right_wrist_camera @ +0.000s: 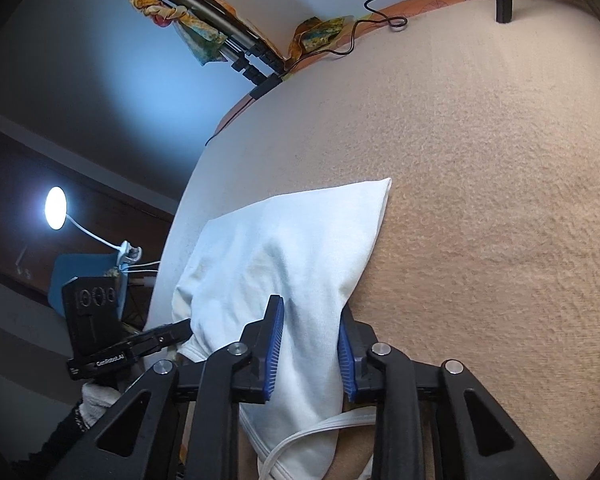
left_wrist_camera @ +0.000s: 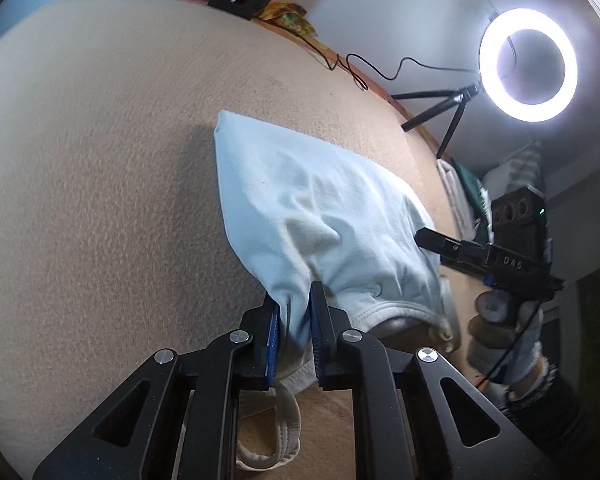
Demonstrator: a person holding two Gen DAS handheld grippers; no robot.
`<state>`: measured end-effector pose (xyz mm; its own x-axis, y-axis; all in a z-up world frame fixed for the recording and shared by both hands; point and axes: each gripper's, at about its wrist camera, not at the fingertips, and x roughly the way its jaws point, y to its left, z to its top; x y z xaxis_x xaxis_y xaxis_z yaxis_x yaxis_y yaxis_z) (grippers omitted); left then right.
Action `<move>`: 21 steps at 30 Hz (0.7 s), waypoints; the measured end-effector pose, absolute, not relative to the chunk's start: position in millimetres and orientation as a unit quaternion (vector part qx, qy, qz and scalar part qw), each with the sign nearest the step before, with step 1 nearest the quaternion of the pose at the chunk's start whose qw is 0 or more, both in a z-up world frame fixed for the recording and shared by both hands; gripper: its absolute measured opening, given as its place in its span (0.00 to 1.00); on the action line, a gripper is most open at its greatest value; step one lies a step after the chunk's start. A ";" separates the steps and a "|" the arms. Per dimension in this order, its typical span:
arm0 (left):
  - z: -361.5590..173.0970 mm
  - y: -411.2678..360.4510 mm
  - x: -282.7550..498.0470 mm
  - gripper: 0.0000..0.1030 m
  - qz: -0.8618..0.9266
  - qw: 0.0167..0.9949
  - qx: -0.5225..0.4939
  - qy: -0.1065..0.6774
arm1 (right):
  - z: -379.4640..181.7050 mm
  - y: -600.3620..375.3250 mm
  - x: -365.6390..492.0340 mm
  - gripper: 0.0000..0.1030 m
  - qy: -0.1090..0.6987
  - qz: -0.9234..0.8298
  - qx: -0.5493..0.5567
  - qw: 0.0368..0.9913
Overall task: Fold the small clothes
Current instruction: 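Carry the folded tank top with both grippers toward the stack of folded clothes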
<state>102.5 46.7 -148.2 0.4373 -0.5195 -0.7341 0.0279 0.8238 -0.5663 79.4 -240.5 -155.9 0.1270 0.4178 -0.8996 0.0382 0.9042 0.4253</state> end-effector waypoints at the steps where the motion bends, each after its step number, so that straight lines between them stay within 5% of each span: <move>1: -147.0 44.9 101.9 0.11 -0.165 0.816 -0.236 0.502 | -155.2 -238.3 79.3 0.21 0.648 0.128 0.167 0.732; 5: -139.2 31.8 97.3 0.10 -0.153 0.837 -0.182 0.492 | -151.0 -226.9 78.0 0.09 0.647 0.114 0.115 0.745; 21: -115.6 12.4 86.9 0.08 -0.165 0.873 -0.089 0.451 | -116.7 -175.6 69.9 0.07 0.596 0.114 -0.046 0.794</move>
